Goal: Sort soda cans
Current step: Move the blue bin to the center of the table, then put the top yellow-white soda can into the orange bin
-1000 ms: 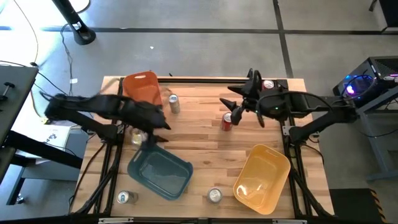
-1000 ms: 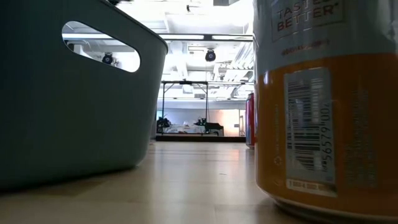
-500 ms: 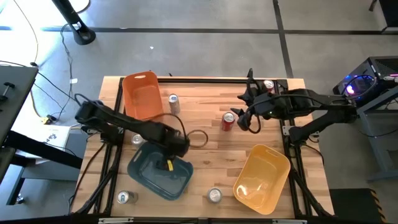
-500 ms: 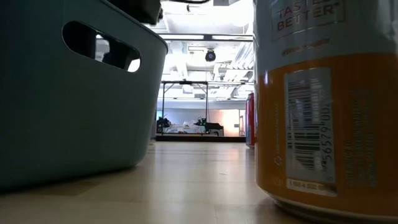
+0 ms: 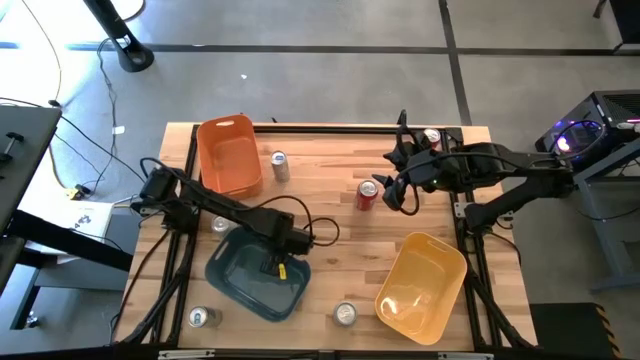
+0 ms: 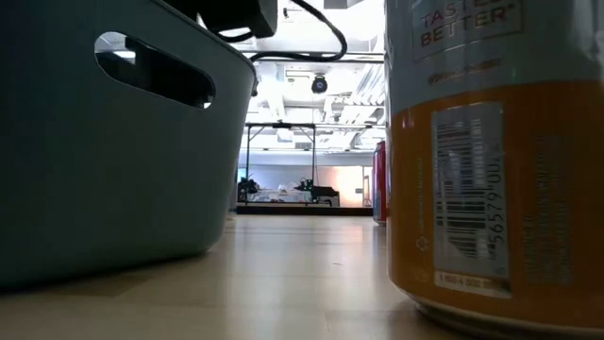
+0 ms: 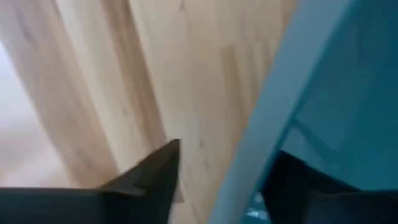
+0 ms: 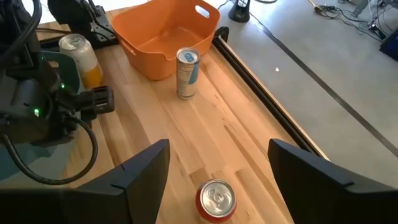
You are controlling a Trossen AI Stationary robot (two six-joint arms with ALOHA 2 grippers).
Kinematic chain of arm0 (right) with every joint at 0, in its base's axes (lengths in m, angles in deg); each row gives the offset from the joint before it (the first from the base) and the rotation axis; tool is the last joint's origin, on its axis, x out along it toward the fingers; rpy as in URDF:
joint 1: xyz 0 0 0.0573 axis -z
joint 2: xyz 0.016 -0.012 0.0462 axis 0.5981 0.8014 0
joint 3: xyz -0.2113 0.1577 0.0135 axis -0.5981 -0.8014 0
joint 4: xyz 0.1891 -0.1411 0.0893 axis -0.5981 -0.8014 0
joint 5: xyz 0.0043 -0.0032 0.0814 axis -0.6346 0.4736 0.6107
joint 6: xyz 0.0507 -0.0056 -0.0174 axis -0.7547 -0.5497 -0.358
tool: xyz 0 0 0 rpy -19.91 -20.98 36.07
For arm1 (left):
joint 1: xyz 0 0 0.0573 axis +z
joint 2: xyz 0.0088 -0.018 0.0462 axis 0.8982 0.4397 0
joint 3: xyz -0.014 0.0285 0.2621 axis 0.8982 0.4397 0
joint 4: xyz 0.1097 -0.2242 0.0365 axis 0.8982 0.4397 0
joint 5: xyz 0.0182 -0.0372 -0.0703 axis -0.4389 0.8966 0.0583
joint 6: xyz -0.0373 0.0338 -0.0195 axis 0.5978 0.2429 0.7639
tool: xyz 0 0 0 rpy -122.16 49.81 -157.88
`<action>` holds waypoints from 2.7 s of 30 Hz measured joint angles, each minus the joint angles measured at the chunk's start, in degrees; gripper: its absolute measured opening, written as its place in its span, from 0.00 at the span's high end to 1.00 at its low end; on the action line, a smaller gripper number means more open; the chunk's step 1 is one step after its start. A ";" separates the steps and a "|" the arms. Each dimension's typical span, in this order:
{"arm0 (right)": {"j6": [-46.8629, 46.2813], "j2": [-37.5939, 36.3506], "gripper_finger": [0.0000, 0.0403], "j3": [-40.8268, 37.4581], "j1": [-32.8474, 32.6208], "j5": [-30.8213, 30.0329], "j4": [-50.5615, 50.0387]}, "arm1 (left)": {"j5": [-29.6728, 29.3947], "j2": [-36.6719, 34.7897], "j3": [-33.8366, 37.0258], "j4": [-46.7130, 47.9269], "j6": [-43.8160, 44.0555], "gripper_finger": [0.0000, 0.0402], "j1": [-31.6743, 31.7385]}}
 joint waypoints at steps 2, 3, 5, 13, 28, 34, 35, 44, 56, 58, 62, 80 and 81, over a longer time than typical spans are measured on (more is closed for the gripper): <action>-0.05 0.00 0.33 -0.02 0.00 0.01 -0.25 | 1.66 0.02 0.00 -0.20 -1.46 0.79 0.00; -0.05 -0.01 0.33 -0.02 0.00 0.01 -0.31 | 2.17 0.02 0.00 -0.06 -1.57 0.88 0.00; -0.05 -0.25 0.33 -0.04 -0.14 0.03 -0.64 | 2.78 -0.11 -0.04 0.06 -0.69 0.96 0.34; 0.90 -1.70 0.33 -0.04 -0.17 0.10 -1.01 | 5.20 -6.75 -2.34 0.40 0.41 0.99 3.10; -4.93 -2.08 0.33 -0.04 1.03 0.90 0.67 | -0.67 -18.21 -5.27 -5.10 17.19 1.00 16.59; -14.26 -0.67 0.33 -0.04 3.76 4.92 4.48 | -3.84 -17.69 -5.07 -8.34 24.84 1.00 20.45; -13.93 -0.10 0.33 -0.04 3.83 5.15 4.74 | -5.06 -17.49 -4.74 -8.67 25.66 1.00 20.81; -6.45 7.76 0.33 -0.09 3.93 7.14 4.93 | -13.05 -17.83 0.34 -8.14 40.33 1.00 21.60; -1.98 7.91 0.33 -0.09 7.70 8.96 5.33 | -12.89 -15.80 9.53 -12.98 55.64 1.00 18.49; -1.79 7.93 0.33 -0.09 8.26 9.85 5.30 | -13.01 -15.78 10.04 -13.08 57.78 1.00 18.51; -0.42 7.93 0.33 -0.09 9.05 11.69 5.33 | -13.34 -15.78 10.05 -15.31 58.06 0.98 18.64; 2.96 7.93 0.33 -0.09 9.75 13.04 5.83 | -15.46 -20.02 9.94 -17.23 56.90 0.62 19.49; 2.93 7.93 0.33 -0.09 9.75 13.04 5.95 | -15.39 -21.01 9.94 -17.24 56.27 0.60 19.62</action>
